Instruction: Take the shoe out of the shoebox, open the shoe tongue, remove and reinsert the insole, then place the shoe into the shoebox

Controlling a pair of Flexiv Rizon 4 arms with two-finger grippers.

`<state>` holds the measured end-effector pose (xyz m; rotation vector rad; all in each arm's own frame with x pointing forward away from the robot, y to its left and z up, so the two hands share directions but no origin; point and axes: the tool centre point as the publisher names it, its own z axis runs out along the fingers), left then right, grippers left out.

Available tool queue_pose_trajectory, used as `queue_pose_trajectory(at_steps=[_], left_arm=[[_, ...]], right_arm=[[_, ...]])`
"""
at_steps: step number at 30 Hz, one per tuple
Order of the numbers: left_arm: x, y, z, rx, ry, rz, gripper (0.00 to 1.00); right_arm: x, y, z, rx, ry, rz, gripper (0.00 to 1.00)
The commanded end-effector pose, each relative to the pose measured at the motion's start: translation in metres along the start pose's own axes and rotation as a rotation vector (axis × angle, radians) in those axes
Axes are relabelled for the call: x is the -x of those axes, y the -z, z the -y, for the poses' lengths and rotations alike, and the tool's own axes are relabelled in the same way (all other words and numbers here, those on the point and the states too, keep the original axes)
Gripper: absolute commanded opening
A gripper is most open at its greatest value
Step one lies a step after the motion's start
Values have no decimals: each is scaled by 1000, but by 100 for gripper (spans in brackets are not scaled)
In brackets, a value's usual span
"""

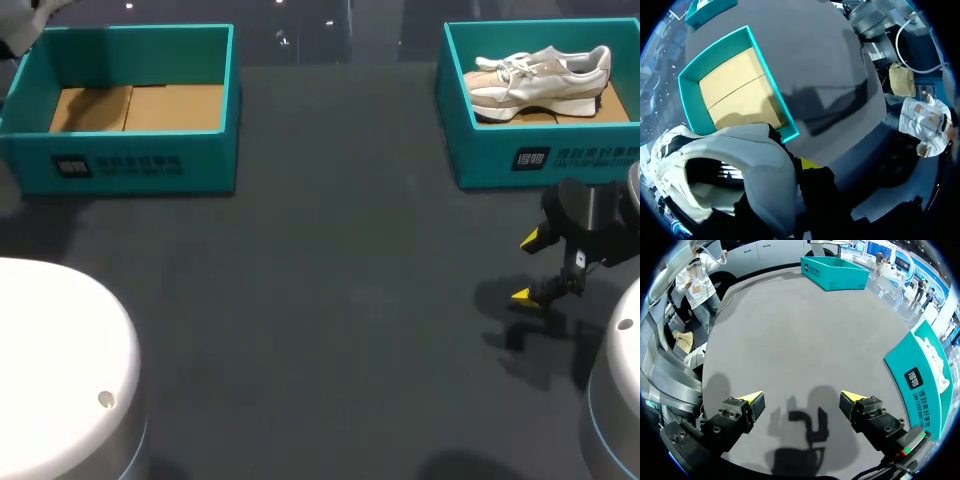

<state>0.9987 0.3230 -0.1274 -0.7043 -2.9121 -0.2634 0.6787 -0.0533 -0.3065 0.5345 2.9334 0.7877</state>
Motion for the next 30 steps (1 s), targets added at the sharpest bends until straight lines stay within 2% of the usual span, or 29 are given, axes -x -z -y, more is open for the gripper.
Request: queue_pose_trajectory(at_steps=[1, 8, 10, 13, 14, 17, 18, 28, 30], left_arm=[[-20, -2, 9, 188, -389, 112, 0], [-20, -2, 9, 188, -389, 112, 0], [-16, -5, 3, 154, -602, 120, 0], [-9, -14, -5, 204, -736, 98, 0], [-6, -16, -9, 194, -760, 103, 0], [7, -21, -26, 146, -1009, 146, 0], [10, -22, -33, 103, -1043, 182, 0], [10, -22, -33, 103, -1043, 182, 0], [13, -22, -31, 139, -1070, 178, 0]], right_arm=[[-2, 1, 0, -2, -1, 3, 100], [-2, 1, 0, -2, -1, 3, 100], [-2, 1, 0, -2, -1, 3, 100], [-2, 1, 0, -2, -1, 3, 100], [-2, 1, 0, -2, -1, 3, 100], [-2, 1, 0, -2, -1, 3, 100], [-2, 1, 0, -2, -1, 3, 100], [-2, 1, 0, -2, -1, 3, 100], [-2, 1, 0, -2, -1, 3, 100]])
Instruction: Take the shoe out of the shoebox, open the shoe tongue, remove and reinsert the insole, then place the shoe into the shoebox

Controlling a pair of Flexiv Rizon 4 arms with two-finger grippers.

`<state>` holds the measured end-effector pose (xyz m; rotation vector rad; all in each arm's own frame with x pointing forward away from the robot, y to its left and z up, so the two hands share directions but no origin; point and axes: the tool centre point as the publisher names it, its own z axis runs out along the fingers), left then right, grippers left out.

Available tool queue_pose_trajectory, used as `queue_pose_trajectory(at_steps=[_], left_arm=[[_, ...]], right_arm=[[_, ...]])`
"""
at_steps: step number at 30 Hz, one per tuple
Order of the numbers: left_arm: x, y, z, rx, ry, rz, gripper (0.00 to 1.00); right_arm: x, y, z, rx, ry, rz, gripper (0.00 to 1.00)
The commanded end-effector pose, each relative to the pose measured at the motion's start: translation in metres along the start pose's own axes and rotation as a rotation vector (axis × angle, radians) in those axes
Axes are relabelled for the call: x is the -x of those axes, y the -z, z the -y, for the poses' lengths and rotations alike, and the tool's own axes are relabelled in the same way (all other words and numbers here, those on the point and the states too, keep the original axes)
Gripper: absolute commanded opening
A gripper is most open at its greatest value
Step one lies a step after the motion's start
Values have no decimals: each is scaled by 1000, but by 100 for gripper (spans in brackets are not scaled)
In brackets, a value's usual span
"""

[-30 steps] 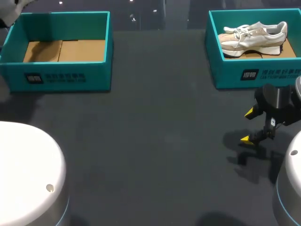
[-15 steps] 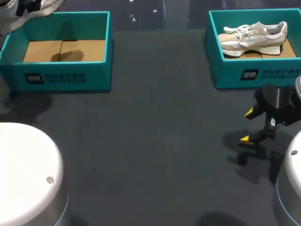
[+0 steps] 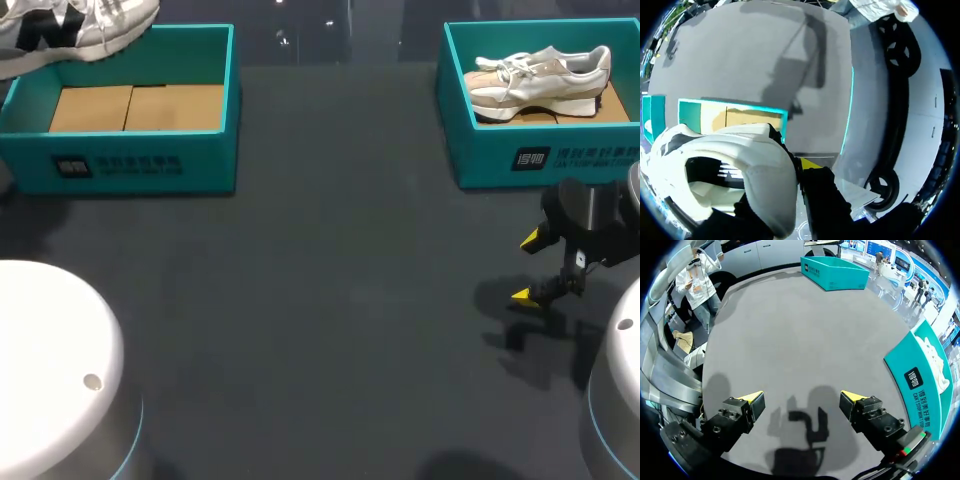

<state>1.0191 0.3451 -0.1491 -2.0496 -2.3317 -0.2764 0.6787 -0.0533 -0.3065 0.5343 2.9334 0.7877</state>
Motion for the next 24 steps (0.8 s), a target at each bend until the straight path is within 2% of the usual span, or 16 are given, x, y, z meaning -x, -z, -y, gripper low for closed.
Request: queue_pose_trajectory(at_steps=[1, 7, 24], left_arm=[[-4, 0, -6, 21, -142, 22, 0], [0, -12, -15, 82, -186, -22, 0], [26, -66, -17, 37, -175, -95, 0]], right_arm=[[-2, 1, 0, -2, -1, 3, 100], [-2, 1, 0, -2, -1, 3, 100], [-2, 1, 0, -2, -1, 3, 100]])
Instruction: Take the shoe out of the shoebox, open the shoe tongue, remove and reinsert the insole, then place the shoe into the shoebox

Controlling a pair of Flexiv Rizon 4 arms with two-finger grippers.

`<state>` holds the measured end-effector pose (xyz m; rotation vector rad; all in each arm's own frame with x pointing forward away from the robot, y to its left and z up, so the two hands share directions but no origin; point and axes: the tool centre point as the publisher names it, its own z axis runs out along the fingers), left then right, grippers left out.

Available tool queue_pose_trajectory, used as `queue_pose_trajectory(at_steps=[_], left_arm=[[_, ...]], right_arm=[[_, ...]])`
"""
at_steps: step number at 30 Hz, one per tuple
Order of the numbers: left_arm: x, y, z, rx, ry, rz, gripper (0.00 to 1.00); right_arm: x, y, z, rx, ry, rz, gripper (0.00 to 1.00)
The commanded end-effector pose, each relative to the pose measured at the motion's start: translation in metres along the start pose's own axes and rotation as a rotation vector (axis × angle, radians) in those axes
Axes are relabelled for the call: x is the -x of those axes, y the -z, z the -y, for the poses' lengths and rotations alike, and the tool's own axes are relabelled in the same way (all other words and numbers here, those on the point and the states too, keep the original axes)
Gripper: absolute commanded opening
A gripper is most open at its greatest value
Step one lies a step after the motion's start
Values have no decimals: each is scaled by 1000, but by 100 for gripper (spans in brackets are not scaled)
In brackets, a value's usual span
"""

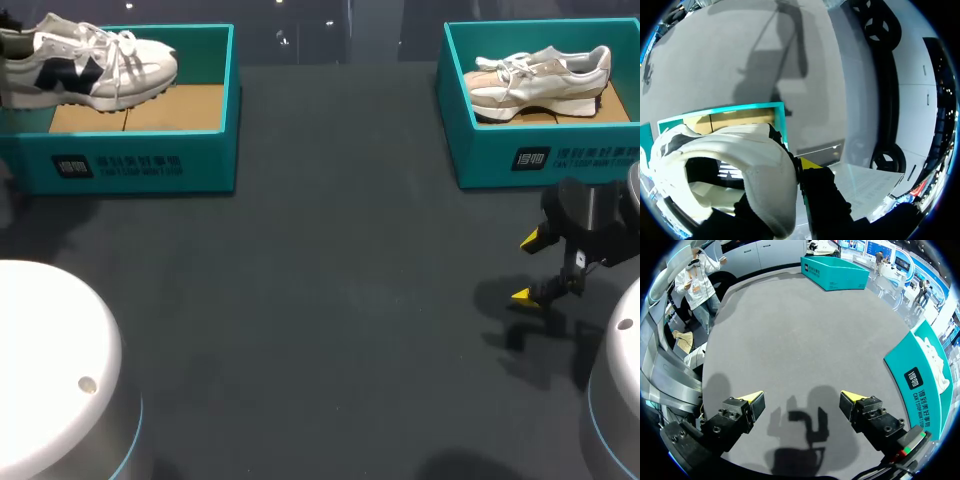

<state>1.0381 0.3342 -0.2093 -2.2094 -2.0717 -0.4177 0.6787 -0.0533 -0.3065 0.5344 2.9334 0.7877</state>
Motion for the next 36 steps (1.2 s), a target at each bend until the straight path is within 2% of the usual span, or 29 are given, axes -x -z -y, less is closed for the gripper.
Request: queue_pose_trajectory(at_steps=[1, 11, 20, 27, 36], left_arm=[[3, -7, -7, -10, 19, 3, 0], [3, -7, -7, -10, 19, 3, 0], [27, -41, -26, -63, -3, -38, 0], [39, -63, -26, -95, -30, -61, 0], [45, -75, -15, -102, -70, -56, 0]], right_arm=[[-2, 1, 0, -2, -1, 3, 100], [-2, 1, 0, -2, -1, 3, 100], [-2, 1, 0, -2, -1, 3, 100], [-2, 1, 0, -2, -1, 3, 100], [-2, 1, 0, -2, -1, 3, 100]])
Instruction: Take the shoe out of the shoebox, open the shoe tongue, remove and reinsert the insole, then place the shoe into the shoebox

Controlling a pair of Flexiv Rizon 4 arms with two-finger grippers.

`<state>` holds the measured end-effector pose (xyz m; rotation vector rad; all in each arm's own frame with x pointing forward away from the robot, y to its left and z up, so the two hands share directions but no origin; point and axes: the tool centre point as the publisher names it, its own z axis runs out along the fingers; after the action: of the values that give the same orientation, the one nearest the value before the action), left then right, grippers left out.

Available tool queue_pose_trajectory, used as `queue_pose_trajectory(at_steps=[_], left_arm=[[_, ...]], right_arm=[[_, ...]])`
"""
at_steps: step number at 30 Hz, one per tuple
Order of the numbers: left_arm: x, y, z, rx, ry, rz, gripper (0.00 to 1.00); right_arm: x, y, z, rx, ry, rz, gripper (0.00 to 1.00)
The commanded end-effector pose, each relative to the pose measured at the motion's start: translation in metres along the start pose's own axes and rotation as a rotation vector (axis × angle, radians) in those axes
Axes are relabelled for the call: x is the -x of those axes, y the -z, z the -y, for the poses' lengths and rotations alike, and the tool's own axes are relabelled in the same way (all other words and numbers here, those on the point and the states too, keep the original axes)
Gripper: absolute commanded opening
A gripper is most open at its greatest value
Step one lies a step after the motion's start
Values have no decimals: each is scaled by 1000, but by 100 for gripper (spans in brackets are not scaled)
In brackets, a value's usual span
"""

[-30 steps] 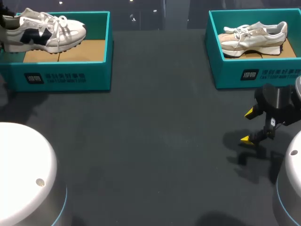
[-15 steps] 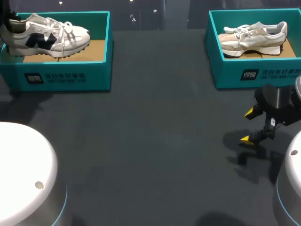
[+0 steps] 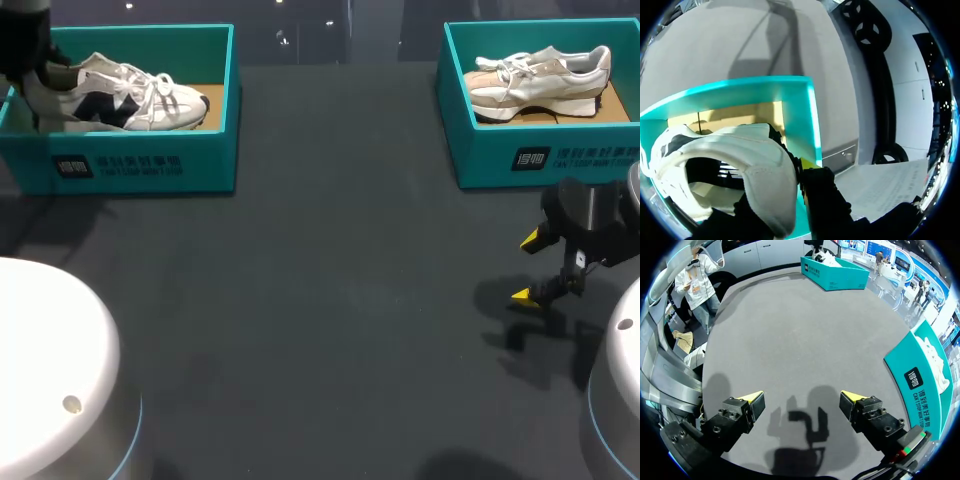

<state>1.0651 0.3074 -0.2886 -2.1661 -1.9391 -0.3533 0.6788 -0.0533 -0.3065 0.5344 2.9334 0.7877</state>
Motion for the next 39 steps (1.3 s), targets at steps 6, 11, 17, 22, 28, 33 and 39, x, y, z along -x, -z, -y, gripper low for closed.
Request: queue_pose_trajectory(at_steps=[6, 11, 17, 22, 28, 33, 39], left_arm=[[8, -8, 9, 8, -29, -4, 0], [18, -15, 13, 2, -44, -14, 0], [25, -22, 11, -12, -47, -19, 0], [25, -30, 10, -31, -39, -17, 0], [25, -38, 14, -41, -20, -5, 0], [28, -43, 18, -40, -13, 1, 0], [33, -48, 20, -42, -5, 6, 0]], right_arm=[[-2, 1, 0, -2, -1, 3, 100], [-2, 1, 0, -2, -1, 3, 100], [-2, 1, 0, -2, -1, 3, 100], [-2, 1, 0, -2, -1, 3, 100], [-2, 1, 0, -2, -1, 3, 100], [-2, 1, 0, -2, -1, 3, 100], [-2, 1, 0, -2, -1, 3, 100]])
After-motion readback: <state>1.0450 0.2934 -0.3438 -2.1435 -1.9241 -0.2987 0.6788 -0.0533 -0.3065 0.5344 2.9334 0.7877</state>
